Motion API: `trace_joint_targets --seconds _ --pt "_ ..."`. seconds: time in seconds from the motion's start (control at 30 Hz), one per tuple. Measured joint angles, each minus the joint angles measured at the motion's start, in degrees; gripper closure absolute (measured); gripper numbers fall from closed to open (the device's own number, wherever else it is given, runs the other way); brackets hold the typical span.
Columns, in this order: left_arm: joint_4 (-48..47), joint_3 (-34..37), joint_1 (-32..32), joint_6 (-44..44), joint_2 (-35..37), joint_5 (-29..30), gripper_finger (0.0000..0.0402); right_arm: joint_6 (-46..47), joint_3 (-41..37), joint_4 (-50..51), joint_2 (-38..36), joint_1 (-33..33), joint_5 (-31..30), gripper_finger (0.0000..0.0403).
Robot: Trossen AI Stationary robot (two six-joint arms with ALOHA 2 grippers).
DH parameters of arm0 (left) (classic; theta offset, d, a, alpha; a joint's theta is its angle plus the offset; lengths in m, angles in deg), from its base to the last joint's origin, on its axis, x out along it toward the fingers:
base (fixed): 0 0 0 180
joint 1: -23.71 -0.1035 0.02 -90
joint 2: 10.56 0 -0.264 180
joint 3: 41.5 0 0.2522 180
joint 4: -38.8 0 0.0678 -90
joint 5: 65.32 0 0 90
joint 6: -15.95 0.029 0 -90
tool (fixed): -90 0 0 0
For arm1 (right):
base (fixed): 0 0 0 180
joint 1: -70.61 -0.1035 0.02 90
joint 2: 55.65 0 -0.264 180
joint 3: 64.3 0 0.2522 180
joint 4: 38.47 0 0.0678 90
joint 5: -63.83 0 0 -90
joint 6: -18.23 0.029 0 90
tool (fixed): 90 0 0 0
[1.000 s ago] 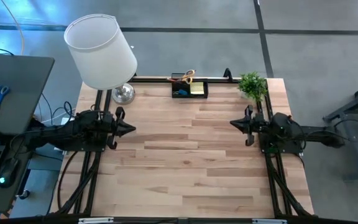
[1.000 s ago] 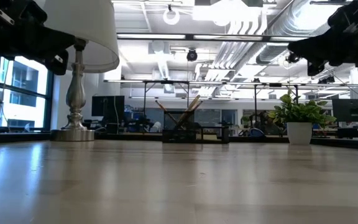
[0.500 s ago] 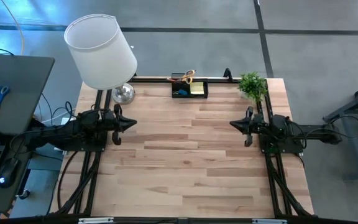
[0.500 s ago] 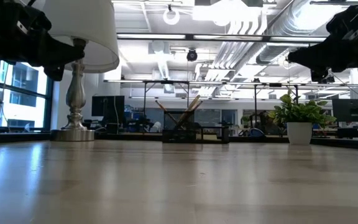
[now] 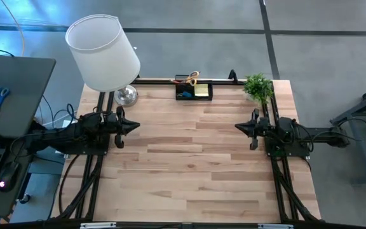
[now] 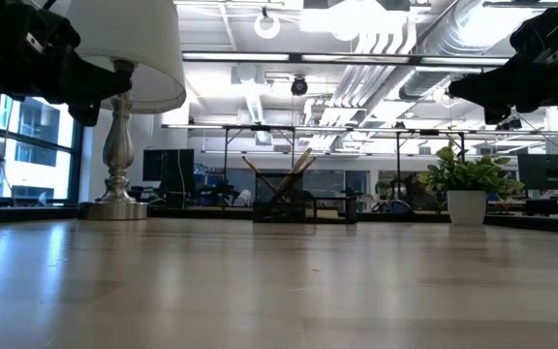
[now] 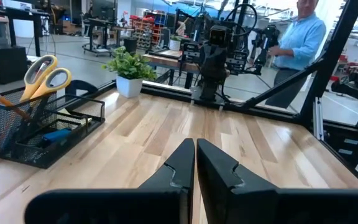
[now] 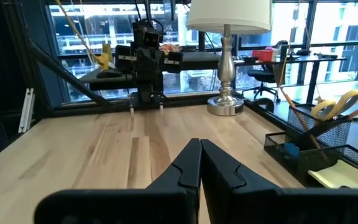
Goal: Pick and place office supplies into organizer
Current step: Return to Home Position
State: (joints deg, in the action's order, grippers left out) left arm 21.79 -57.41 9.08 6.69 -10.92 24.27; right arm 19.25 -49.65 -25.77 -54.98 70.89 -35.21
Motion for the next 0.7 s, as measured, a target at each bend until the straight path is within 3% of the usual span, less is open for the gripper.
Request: trace_joint_targets --seconds 0.23,0.7 --pt "-0.3 0.0 0.0 7.1 0.0 0.0 0.0394 -7.4 0.0 0.0 0.0 0.0 0.0 0.0403" --pt "-0.3 0.0 0.0 11.8 0.0 0.0 0.0394 -7.4 0.0 0.0 0.0 0.0 0.2 0.0402"
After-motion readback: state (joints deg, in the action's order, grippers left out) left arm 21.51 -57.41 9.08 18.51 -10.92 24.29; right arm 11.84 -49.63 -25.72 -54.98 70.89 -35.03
